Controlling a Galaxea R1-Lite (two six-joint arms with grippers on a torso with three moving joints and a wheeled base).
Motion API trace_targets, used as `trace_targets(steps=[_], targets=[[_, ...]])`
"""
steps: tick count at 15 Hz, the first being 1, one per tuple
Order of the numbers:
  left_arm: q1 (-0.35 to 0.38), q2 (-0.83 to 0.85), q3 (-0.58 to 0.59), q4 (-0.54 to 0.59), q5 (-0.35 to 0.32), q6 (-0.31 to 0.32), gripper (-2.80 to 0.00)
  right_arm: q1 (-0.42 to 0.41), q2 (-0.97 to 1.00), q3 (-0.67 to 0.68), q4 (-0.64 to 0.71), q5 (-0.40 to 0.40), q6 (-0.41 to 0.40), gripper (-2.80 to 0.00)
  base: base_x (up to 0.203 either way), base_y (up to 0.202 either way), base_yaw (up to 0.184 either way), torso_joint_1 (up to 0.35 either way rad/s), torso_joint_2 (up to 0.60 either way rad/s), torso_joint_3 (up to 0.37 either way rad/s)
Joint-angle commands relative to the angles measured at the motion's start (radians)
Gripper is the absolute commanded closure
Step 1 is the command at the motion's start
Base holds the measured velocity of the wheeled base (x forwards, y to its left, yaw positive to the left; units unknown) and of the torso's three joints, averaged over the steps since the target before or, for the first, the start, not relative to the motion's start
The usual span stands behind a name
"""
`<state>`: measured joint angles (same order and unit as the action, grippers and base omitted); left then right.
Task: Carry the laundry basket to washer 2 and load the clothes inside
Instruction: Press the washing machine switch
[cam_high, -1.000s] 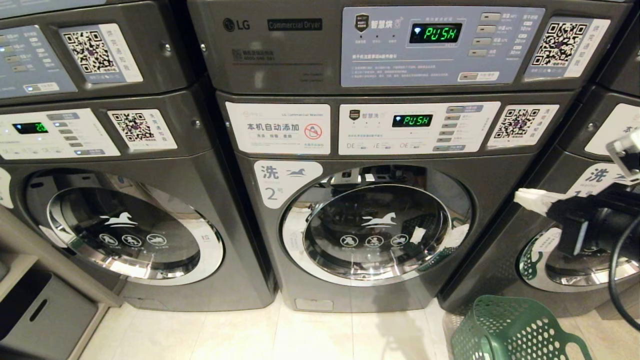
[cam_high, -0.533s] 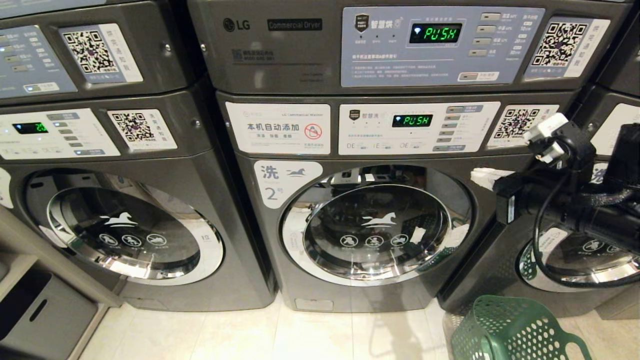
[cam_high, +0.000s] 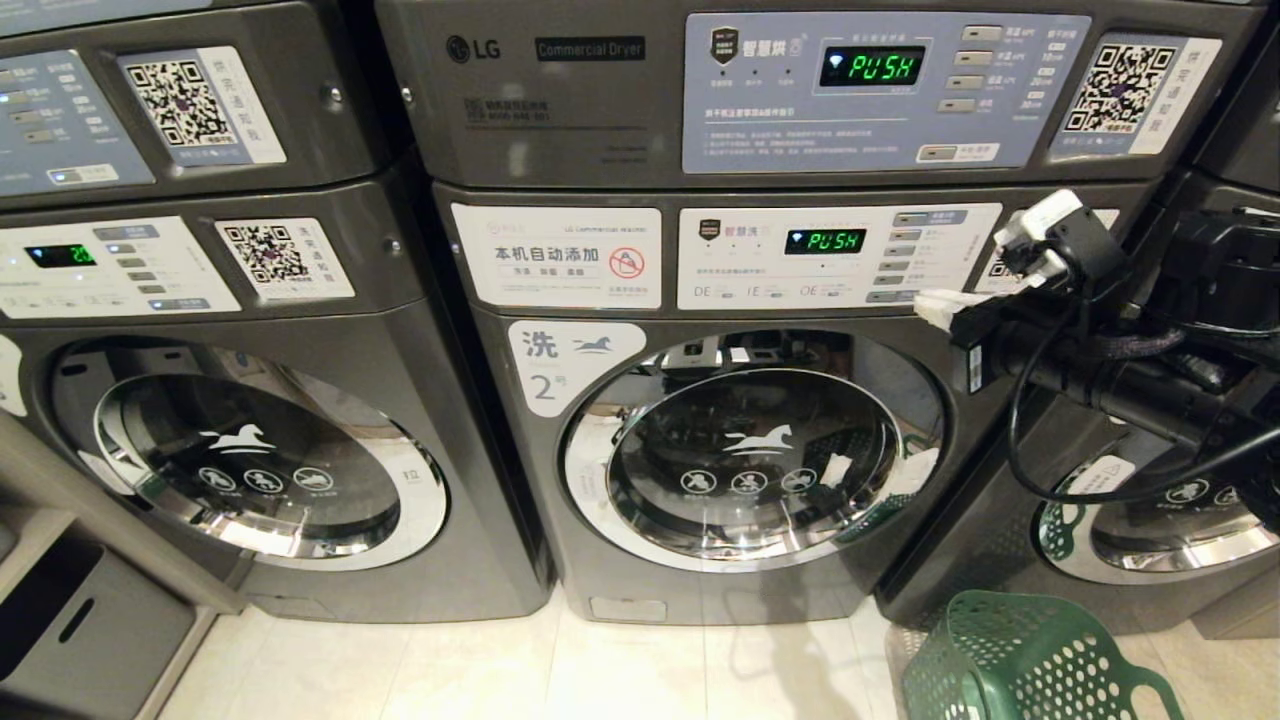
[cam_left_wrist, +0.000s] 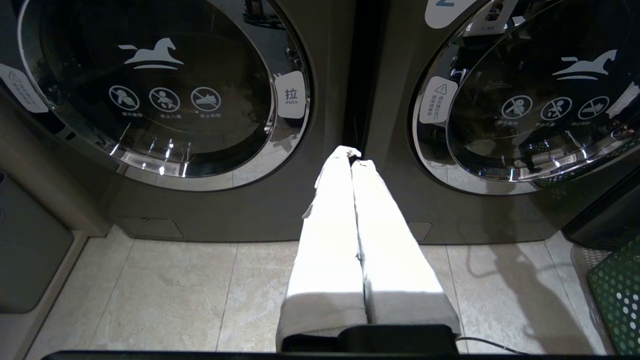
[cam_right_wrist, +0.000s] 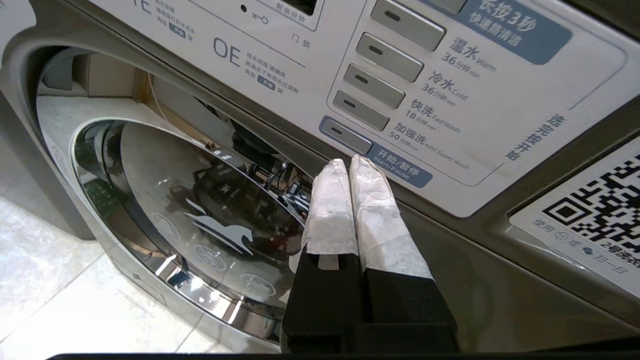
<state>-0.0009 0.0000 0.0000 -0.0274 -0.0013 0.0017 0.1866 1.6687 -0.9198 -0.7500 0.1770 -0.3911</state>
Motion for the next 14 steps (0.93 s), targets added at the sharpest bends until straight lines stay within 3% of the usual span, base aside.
trace_targets(steps=[1,4,10,14], targets=[[-0.001,-0.002,0.009,0.0,0.0,0.0,0.0,-0.001,0.006,-0.007,-0.006,0.0,-0.015,0.0,0.0,0.0,0.0,0.0,0.0,0.0],[-0.001,-0.002,0.009,-0.002,0.0,0.0,0.0,0.001,-0.01,0.003,-0.007,0.013,-0.058,0.0,0.0,0.0,0.0,0.0,0.0,0.0],[-0.001,-0.002,0.009,-0.002,0.0,0.0,0.0,0.001,-0.022,0.012,0.005,0.146,-0.05,0.0,0.0,0.0,0.0,0.0,0.0,0.0],[0.001,-0.002,0.009,-0.002,0.0,0.0,0.0,-0.001,0.013,-0.037,0.006,0.141,-0.06,0.0,0.0,0.0,0.0,0.0,0.0,0.0]])
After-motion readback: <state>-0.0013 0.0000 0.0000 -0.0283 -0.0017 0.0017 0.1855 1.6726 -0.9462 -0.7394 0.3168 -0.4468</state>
